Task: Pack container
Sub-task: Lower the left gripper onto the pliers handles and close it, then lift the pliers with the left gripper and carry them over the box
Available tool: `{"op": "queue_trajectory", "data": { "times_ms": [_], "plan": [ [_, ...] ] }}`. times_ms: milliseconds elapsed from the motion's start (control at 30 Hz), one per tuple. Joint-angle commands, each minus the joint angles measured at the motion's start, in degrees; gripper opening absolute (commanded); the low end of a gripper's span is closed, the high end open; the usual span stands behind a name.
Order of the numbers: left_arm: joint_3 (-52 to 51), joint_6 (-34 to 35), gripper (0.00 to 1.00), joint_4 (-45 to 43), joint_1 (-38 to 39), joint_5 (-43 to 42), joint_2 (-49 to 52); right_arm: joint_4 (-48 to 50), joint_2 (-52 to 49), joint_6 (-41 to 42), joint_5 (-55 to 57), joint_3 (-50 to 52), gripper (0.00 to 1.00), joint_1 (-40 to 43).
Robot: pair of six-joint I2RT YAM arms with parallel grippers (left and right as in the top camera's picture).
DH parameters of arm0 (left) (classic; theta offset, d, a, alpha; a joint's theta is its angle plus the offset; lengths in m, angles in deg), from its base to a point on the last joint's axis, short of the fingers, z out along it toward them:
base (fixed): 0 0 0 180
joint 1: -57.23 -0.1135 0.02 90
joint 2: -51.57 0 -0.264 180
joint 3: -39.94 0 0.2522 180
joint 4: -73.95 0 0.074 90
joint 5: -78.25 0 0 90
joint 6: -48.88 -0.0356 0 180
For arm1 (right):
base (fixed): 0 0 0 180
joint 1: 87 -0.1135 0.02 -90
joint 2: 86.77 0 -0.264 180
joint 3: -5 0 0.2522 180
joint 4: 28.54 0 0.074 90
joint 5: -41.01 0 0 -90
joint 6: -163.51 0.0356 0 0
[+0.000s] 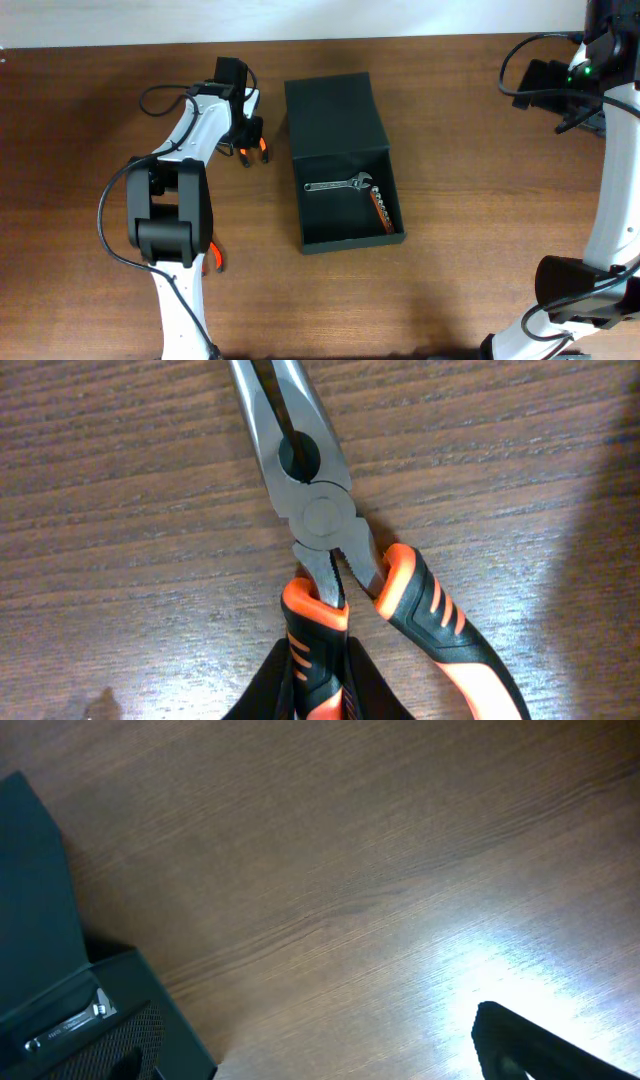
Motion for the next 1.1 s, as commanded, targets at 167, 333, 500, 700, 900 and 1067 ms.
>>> {"op": "queue_trajectory", "data": {
  "times_ms": [167,333,500,700,900,1067],
  "plan": [
    [9.88,-0.68,0.02,6.01,-0.07,0.04,1.03,0.00,0.46,0.20,-0.26,0.07,0.99,0.20],
    [17.05,-0.68,0.02,11.80,-0.04,0.02,1.03,0.00,0.46,0.17,-0.26,0.07,0.99,0.20],
    [22.91,-0.61,0.02,17.46,0.07,0.02,1.03,0.00,0.46,0.20,-0.26,0.07,0.99,0.20],
    [27.69,0.70,0.02,24.22,1.60,0.02,1.03,0.00,0.46,0.20,-0.26,0.07,0.99,0.20],
    [31.69,1.55,0.02,30.10,5.16,0.02,1.03,0.00,0.46,0.20,-0.26,0.07,0.99,0.20],
    [35.69,4.31,0.02,34.73,9.29,0.35,0.81,0.00,0.46,0.20,-0.26,0.07,0.99,0.20]
  ]
}}
